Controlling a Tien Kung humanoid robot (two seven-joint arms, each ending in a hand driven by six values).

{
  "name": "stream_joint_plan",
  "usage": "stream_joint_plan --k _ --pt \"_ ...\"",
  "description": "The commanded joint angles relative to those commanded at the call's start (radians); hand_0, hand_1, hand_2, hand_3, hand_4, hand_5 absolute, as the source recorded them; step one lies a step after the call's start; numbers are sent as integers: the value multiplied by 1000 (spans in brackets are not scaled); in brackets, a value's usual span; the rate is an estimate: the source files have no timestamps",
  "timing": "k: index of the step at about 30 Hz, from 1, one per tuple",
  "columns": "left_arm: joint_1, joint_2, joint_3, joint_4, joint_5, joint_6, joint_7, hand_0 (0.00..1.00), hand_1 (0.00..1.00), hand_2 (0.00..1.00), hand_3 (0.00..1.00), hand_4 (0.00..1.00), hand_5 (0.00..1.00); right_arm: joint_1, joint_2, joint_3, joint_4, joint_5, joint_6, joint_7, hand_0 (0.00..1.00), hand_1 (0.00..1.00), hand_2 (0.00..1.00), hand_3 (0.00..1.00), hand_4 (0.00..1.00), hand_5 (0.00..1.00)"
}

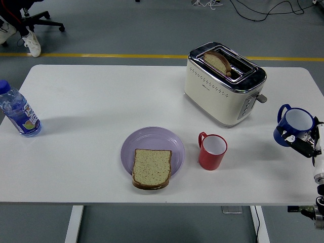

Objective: Pick up the cup,pour liquid into bread,place the cup on the desk

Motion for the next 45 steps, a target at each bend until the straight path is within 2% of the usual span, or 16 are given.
stream_joint_plan --k 9,17,45 --pt "-2 -1 -5 0 8 -1 2 627 576 617 557 370 987 -5 23 -57 -29 39 -36 39 128 73 297 384 793 2" --pt "-3 -3 -9 0 11 -1 4 627 578 618 557 367 986 14 22 -121 -63 35 -32 51 129 72 297 383 781 2" --pt "-2 -5 14 0 -2 -4 5 626 583 617 557 365 981 43 36 -227 -135 79 -37 81 140 74 301 387 734 2"
